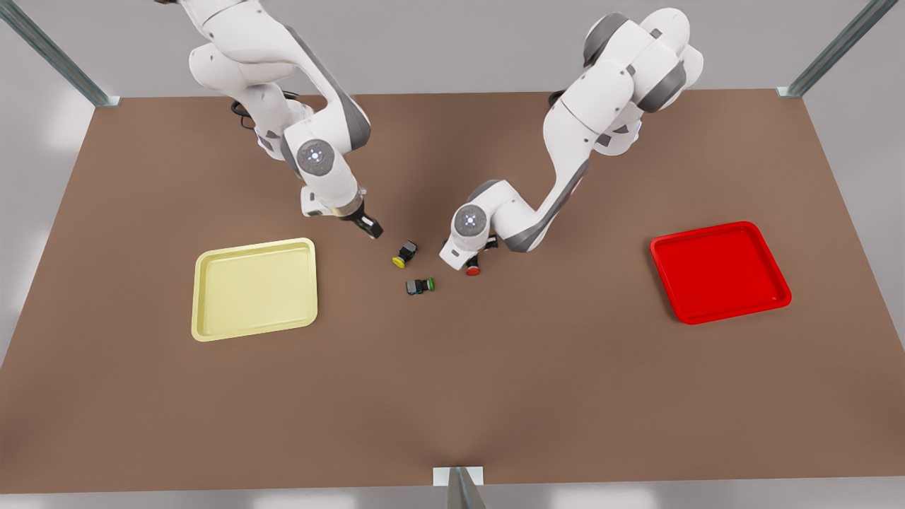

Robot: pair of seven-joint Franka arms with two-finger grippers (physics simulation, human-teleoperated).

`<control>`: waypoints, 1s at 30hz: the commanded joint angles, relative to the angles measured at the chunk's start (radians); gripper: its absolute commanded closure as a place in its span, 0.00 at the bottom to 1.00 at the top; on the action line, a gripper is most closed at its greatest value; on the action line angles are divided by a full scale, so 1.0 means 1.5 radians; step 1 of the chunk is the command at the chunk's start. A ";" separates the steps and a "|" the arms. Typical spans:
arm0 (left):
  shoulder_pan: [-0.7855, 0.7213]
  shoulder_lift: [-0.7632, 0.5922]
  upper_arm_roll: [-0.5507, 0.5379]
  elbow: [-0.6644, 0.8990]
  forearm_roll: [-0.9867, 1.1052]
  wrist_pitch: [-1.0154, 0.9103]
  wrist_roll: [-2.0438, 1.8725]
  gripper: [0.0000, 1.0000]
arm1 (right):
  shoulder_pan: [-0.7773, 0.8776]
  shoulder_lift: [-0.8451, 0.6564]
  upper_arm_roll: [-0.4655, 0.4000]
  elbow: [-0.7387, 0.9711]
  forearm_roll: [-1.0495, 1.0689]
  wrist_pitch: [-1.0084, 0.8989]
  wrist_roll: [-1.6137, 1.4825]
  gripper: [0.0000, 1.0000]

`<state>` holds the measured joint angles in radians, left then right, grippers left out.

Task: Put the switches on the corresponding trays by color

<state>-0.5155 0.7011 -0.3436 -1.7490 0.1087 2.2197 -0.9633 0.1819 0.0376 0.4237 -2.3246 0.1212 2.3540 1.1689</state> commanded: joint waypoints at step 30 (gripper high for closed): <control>-0.003 -0.027 0.016 -0.063 0.028 0.091 0.007 0.30 | 0.005 0.146 0.012 0.003 -0.040 0.150 -0.008 0.00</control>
<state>-0.5199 0.6612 -0.3199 -1.8466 0.1429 2.3548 -0.9526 0.1886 0.2561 0.4418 -2.3203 0.0628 2.5800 1.1566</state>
